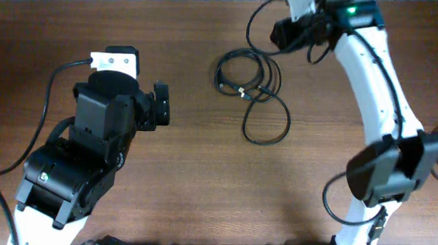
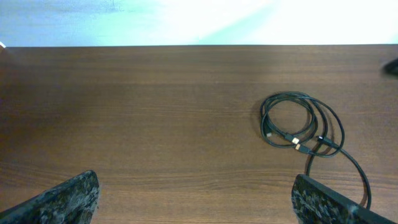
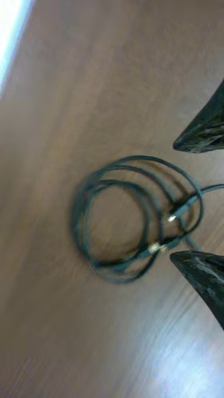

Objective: Untangle cables

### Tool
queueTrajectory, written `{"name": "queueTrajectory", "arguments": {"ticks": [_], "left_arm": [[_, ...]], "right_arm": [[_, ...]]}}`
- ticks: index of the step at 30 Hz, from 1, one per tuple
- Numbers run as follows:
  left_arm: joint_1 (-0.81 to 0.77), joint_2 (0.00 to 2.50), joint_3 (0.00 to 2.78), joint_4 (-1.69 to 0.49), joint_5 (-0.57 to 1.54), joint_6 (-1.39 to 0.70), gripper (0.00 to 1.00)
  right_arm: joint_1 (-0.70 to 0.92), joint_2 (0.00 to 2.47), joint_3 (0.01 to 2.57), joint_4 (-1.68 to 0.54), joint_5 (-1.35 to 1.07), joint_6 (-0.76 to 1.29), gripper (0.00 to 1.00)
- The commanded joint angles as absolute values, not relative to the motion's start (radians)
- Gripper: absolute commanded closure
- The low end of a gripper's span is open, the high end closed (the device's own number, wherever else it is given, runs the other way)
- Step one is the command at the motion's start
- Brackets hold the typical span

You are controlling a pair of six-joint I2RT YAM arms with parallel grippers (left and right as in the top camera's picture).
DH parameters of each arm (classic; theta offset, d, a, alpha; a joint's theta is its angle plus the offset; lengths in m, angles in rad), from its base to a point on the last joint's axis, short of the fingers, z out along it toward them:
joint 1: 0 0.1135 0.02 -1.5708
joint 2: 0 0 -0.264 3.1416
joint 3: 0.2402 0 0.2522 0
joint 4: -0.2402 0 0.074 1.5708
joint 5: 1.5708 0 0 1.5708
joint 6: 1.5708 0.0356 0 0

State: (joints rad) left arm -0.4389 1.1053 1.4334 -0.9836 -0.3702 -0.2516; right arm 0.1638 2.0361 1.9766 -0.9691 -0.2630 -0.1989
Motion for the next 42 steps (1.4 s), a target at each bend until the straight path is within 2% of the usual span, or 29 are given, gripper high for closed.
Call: {"name": "queueTrajectory", "arguments": {"ticks": [1,4,10,15,19,21,22,26,27,33,42], "left_arm": [[-0.434,1.106,1.439,-0.982,-0.362,-0.261,0.01],[-0.434,1.106,1.439,-0.982,-0.362,-0.261,0.01],[-0.434,1.106,1.439,-0.982,-0.362,-0.261,0.01],[-0.434,1.106,1.439,-0.982,-0.362,-0.261,0.01],[-0.434,1.106,1.439,-0.982,-0.362,-0.261,0.01],[-0.434,1.106,1.439,-0.982,-0.362,-0.261,0.01],[-0.434,1.106,1.439,-0.982,-0.362,-0.261,0.01],[-0.434,1.106,1.439,-0.982,-0.362,-0.261,0.01],[-0.434,1.106,1.439,-0.982,-0.362,-0.261,0.01],[-0.434,1.106,1.439,-0.982,-0.362,-0.261,0.01],[-0.434,1.106,1.439,-0.982,-0.362,-0.261,0.01]], "right_arm": [[0.15,2.084,1.859,-0.906,-0.225,-0.182,0.45],[0.139,2.099,1.747,-0.798,-0.23,-0.141,0.36],[0.128,2.132,1.569,-0.573,-0.269,-0.073,0.27],[0.128,2.16,1.474,-0.428,-0.34,-0.065,0.26],[0.128,2.183,1.458,-0.4,-0.34,-0.065,0.27],[0.128,2.199,1.458,-0.393,-0.34,-0.065,0.32],[0.128,2.206,1.458,-0.389,-0.341,-0.061,0.39],[0.128,2.214,1.459,-0.378,-0.341,-0.043,0.82],[0.128,2.214,1.459,-0.371,-0.34,-0.043,0.85],[0.111,2.211,1.464,-0.348,-0.341,-0.043,0.96],[0.075,2.148,1.581,-0.465,-0.445,-0.039,0.96]]}}
